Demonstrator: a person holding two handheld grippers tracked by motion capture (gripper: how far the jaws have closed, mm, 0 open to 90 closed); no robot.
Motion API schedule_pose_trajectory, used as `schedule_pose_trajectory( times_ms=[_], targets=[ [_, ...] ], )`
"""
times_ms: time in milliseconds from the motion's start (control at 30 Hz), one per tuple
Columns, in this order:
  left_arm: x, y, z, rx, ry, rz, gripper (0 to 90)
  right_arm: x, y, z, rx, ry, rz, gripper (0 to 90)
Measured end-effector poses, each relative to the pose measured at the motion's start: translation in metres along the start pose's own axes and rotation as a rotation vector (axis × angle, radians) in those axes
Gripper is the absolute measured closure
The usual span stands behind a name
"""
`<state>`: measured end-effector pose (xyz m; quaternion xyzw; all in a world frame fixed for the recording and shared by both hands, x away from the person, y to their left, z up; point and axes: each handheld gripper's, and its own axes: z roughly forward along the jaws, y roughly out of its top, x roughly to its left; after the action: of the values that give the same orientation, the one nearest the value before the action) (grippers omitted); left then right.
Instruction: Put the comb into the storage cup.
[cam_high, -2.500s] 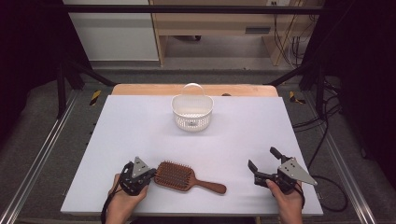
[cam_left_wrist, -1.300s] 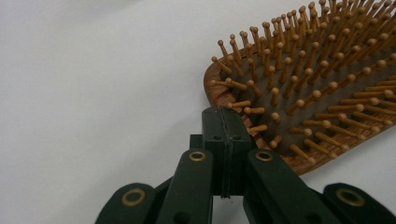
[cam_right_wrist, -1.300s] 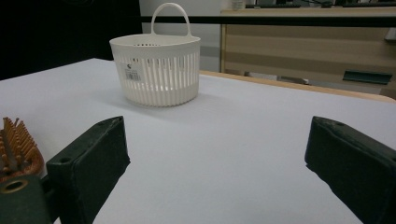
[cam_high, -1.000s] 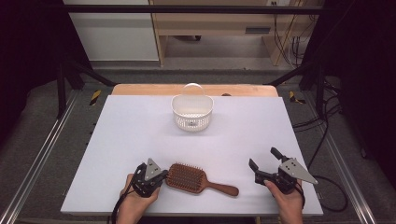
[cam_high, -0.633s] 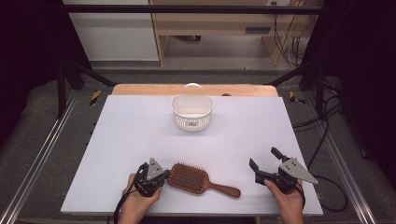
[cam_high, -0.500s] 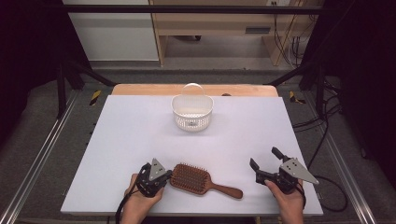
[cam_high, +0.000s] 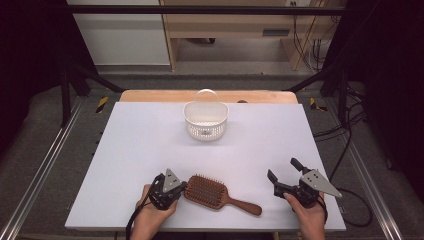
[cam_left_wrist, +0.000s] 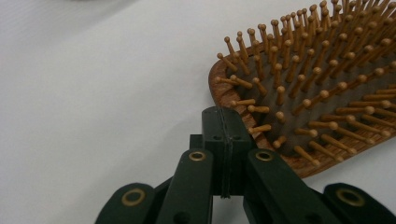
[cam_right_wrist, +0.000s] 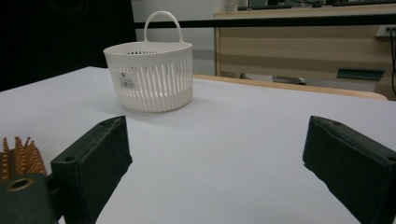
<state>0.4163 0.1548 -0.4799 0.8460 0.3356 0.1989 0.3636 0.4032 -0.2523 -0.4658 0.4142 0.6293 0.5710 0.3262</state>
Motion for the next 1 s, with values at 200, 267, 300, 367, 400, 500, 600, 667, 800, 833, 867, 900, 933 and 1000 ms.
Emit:
schedule_pose_trajectory(
  times_ms=[200,267,300,367,400,500,600,667,800,833,867,900,933,1000],
  targets=[
    [0.0,-0.002,-0.003,-0.029,0.02,0.006,89.7,0.005,0.005,0.0,0.01,0.026,0.002,7.7],
    [0.003,-0.003,-0.008,-0.058,0.046,0.002,89.7,0.007,0.01,-0.001,0.006,0.035,-0.003,7.7],
    [0.005,-0.004,-0.012,-0.089,0.071,-0.003,89.7,0.008,0.013,-0.001,0.017,0.05,0.0,7.6],
    [0.011,-0.006,-0.02,-0.137,0.105,-0.013,89.8,0.01,0.02,-0.001,0.041,0.079,0.002,7.5],
    [0.014,-0.008,-0.024,-0.165,0.122,-0.018,89.8,0.012,0.024,-0.001,0.056,0.091,0.0,7.5],
    [0.025,-0.015,-0.04,-0.24,0.21,-0.006,89.8,0.018,0.033,0.001,0.095,0.127,-0.021,7.8],
    [0.037,-0.022,-0.053,-0.306,0.241,-0.037,89.7,0.026,0.04,0.003,0.131,0.152,-0.055,7.8],
    [0.046,-0.027,-0.062,-0.361,0.248,-0.084,89.6,0.029,0.044,0.004,0.146,0.169,-0.074,7.9],
    [0.056,-0.034,-0.069,-0.402,0.305,-0.094,81.6,0.038,0.05,0.007,0.16,0.206,-0.097,8.2],
    [0.058,-0.034,-0.07,-0.433,0.331,-0.104,69.6,0.041,0.052,0.008,0.165,0.22,-0.102,8.1],
    [0.058,-0.034,-0.07,-0.433,0.331,-0.104,65.5,0.041,0.052,0.008,0.165,0.22,-0.102,8.1],
    [0.057,-0.034,-0.069,-0.445,0.341,-0.101,65.5,0.043,0.052,0.008,0.166,0.228,-0.11,8.3],
    [0.057,-0.034,-0.068,-0.452,0.35,-0.096,58.6,0.044,0.053,0.008,0.169,0.232,-0.117,8.6],
    [0.057,-0.033,-0.066,-0.46,0.368,-0.096,45.4,0.047,0.055,0.009,0.18,0.239,-0.131,9.2]
  ],
)
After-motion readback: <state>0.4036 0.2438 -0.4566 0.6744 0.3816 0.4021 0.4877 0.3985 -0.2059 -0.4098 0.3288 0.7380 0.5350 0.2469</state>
